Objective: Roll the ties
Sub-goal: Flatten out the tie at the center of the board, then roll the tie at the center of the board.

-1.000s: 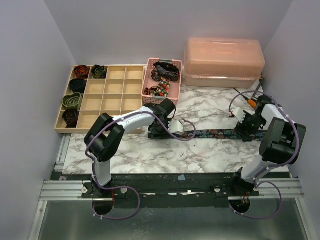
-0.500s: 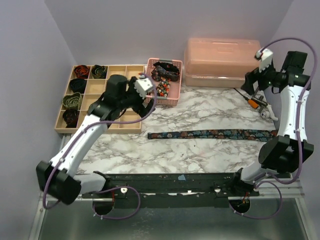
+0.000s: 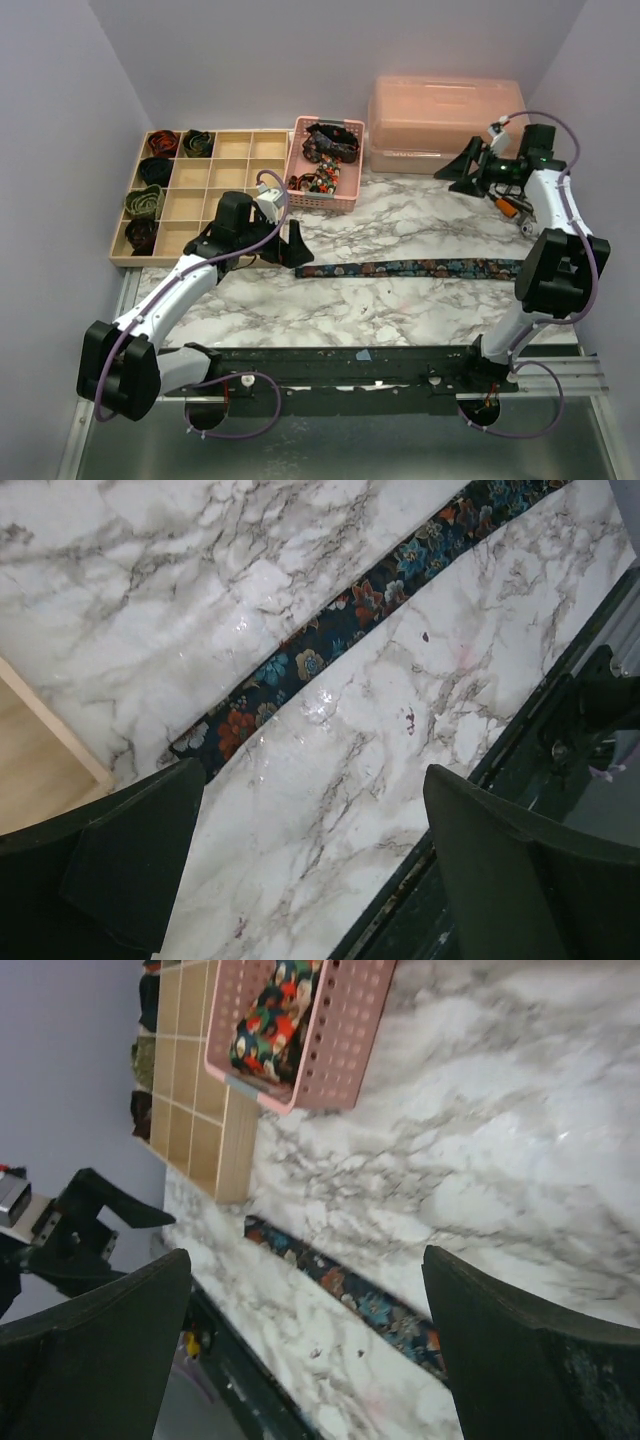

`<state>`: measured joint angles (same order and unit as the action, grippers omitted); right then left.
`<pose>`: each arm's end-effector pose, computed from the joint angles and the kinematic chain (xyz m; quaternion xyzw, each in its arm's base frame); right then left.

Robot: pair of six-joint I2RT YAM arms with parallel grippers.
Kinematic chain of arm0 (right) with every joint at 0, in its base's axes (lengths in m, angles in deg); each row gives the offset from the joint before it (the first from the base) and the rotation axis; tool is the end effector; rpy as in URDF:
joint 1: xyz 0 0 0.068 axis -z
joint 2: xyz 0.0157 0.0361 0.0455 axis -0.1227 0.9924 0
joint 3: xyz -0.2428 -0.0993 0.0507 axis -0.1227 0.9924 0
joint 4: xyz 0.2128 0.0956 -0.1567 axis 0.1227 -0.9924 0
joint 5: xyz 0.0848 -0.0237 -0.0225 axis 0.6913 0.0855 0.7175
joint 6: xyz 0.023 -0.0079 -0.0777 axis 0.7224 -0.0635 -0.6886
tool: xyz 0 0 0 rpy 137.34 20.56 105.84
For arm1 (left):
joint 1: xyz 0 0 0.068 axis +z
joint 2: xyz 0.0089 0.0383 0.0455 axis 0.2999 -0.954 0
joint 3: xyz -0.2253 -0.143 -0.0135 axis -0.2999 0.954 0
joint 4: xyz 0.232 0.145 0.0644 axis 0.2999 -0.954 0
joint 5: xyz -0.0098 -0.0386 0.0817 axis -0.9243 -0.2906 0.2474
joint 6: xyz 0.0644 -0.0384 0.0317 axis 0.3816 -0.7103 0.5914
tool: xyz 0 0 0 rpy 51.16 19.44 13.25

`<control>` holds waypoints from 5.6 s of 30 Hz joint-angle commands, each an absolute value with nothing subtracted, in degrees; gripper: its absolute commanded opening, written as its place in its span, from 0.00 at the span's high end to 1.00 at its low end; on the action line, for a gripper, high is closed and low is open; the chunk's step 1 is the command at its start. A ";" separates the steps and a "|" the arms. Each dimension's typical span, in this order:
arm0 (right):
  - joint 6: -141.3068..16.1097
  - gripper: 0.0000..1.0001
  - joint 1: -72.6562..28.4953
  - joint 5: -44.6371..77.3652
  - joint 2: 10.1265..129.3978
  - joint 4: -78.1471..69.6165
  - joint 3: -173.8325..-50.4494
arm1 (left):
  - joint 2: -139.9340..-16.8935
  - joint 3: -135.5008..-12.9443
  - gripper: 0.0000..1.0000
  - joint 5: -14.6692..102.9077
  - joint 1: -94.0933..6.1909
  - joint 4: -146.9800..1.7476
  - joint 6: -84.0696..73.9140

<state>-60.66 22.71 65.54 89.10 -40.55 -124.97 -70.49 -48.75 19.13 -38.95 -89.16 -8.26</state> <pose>0.4139 -0.0546 0.2863 0.0106 0.8402 0.4259 0.3355 0.2645 -0.1460 0.2370 0.1814 0.8416 -0.3786 0.3398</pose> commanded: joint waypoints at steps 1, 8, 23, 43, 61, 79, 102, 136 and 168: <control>-54.76 0.00 14.26 65.84 84.77 -36.58 -116.69 | -70.73 -48.39 0.01 20.92 -38.98 -86.09 -17.59; -54.71 0.00 0.22 60.96 80.32 -29.62 -99.28 | -78.62 -44.98 0.02 13.64 -37.42 -84.22 -21.05; -56.28 0.02 -10.27 61.33 87.45 -27.78 -97.88 | -81.78 -37.81 0.31 20.52 -38.19 -75.03 -22.91; -45.88 0.91 -21.65 57.82 99.81 -16.64 -103.52 | -91.02 -40.75 0.54 22.78 -38.19 -75.52 -21.33; -50.91 0.99 -24.77 45.08 109.23 -19.32 -105.60 | -87.89 -45.04 1.00 14.21 -39.68 -72.98 -21.87; -56.13 0.89 -23.78 50.58 104.59 -26.75 -112.40 | -89.23 -49.46 1.00 10.27 -44.99 -74.62 -17.69; -53.84 0.35 -10.27 63.38 97.08 -33.38 -102.88 | -109.45 -64.96 0.64 7.73 -50.61 -81.19 -16.68; -55.06 0.82 -13.19 47.48 108.44 -32.66 -105.41 | -109.53 -63.08 0.76 2.62 -46.38 -78.41 -18.24; -66.24 0.87 -13.51 48.20 105.83 -36.21 -101.75 | -82.65 -49.93 0.02 8.05 -50.24 -80.24 28.36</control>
